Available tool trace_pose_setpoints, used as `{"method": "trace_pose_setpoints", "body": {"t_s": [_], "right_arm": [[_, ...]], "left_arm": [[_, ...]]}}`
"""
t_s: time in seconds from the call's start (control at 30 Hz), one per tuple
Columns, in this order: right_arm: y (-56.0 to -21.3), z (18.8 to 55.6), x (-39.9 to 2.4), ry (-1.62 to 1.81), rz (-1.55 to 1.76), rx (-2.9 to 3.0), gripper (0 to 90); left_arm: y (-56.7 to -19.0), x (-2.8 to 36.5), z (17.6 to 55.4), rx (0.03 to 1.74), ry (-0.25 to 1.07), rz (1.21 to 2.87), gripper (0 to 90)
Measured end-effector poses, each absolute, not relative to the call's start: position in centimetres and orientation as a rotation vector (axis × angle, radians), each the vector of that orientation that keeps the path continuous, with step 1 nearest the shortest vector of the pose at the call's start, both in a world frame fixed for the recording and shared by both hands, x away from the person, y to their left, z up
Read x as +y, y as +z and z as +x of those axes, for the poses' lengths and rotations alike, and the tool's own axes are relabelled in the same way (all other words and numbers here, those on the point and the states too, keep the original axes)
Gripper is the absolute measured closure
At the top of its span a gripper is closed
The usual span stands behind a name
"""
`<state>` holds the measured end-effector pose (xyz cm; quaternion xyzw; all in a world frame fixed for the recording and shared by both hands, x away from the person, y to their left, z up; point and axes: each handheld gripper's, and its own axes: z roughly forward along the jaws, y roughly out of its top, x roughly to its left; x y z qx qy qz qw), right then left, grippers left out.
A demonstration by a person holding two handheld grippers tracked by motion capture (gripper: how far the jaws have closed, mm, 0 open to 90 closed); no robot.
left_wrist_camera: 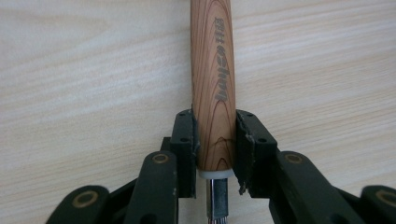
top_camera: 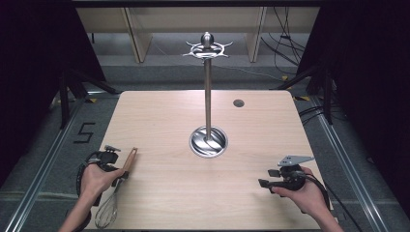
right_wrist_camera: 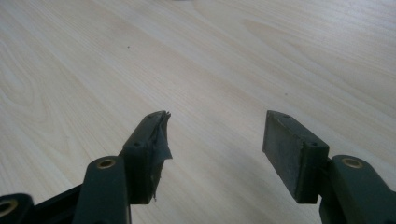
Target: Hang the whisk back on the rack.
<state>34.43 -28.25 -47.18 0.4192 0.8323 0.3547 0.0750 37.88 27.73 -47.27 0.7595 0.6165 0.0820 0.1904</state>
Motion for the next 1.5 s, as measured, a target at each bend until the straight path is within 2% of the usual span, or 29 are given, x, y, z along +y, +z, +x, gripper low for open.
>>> {"method": "trace_pose_setpoints", "body": {"t_s": [0.17,0.2,0.43,0.63,0.8,0.87,0.9,1.03,1.5], "right_arm": [[-47.2,34.4,-28.3,1.074,1.258,2.489,40.9],[-47.2,34.4,-28.3,1.073,1.258,2.489,40.9],[-47.2,34.4,-28.2,1.072,1.261,2.492,40.9],[-47.4,34.5,-28.1,1.104,1.243,2.464,40.9],[-47.4,34.5,-28.1,1.105,1.241,2.464,40.9],[-47.3,34.3,-27.9,1.107,1.279,2.460,40.9],[-47.3,34.4,-28.1,1.107,1.247,2.462,40.9],[-47.1,34.4,-28.2,1.074,1.262,2.485,41.0],[-47.1,34.4,-28.3,1.076,1.254,2.484,41.0]], "left_arm": [[-46.4,27.0,37.1,1.676,0.243,2.065,69.7],[-45.9,27.2,37.1,1.600,0.252,2.120,69.7],[-44.8,26.4,35.9,1.461,0.344,2.023,69.8],[-43.3,25.7,34.9,1.334,0.388,2.015,69.9],[-42.7,24.7,34.4,1.288,0.421,1.949,70.0],[-42.2,24.6,34.2,1.251,0.437,1.973,70.1],[-42.2,24.1,34.2,1.262,0.439,1.915,70.1],[-41.7,23.6,33.9,1.213,0.434,1.942,70.1],[-39.9,21.3,33.1,1.131,0.455,1.882,70.1]]}}
